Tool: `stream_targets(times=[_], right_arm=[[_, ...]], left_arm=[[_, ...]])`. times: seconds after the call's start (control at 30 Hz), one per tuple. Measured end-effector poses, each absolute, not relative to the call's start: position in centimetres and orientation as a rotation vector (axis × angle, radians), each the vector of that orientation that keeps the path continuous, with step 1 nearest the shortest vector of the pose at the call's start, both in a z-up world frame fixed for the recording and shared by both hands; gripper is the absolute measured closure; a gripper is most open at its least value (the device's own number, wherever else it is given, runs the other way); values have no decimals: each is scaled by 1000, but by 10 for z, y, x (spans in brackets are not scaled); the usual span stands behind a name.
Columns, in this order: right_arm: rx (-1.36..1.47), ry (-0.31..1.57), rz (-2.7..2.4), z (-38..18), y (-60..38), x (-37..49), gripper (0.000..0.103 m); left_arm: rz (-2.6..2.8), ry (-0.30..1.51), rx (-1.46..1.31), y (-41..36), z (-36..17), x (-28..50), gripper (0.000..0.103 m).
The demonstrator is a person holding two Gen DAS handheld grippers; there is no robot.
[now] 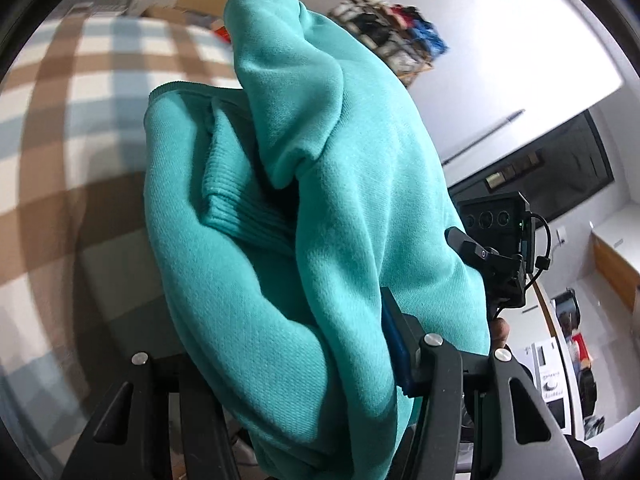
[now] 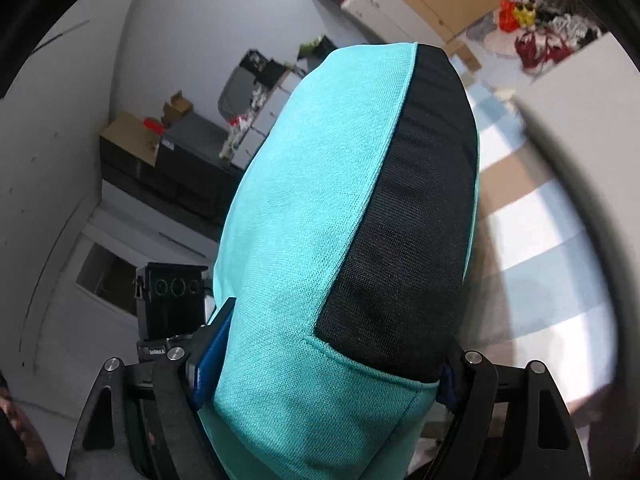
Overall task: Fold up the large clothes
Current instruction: 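Lift the hoodie bundle off the bed with both grippers, then carry the hoodie with both grippers and lower it onto the grey bench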
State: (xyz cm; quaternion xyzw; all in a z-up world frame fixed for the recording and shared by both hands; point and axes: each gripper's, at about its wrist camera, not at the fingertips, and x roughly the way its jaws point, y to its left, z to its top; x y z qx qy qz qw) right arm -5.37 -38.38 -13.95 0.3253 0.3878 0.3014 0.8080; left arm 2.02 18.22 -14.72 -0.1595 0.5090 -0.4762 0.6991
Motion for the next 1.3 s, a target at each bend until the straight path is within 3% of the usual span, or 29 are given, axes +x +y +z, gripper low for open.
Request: stream_targets(times=[0.27,0.43,0.63,0.8,0.83,0.87,0.97,1.13,1.2,1.3], right_arm=[[772,768,536,-89,-489,-89,22],[731,778,444,-60,-562,-94,22],[598,911,413,-60,-618,-52,22],[520,1143,366,-125,-645,-5,20],[511,1192,357,-140,-661,-6,15],[516,1246,360,-150,-666,-2,10],[424,1301,343,-149,-671,-3,9],[201,1219,194,-109,-665,-10,12],[226,1087,141,-81,-674,-20,14],[309,1014,136,-56,-676,-39,14]], left_arm=[[-1213,1096,-271,75,-96,16,53],[-1272,1106,-270,-7,-91,17,53],[-1249,1127,-375,-70,-134,32,52],[-1136,1226,-450,-98,-212,31,52],[-1129,1232,-452,-100,-225,27,53],[-1129,1193,-436,-99,-228,21,53],[-1111,1074,-375,-92,-225,6,53],[-1069,1062,-385,-86,-230,-2,50],[-1067,1046,-357,-101,-222,-12,42],[-1090,1080,-339,-106,-225,-19,39]])
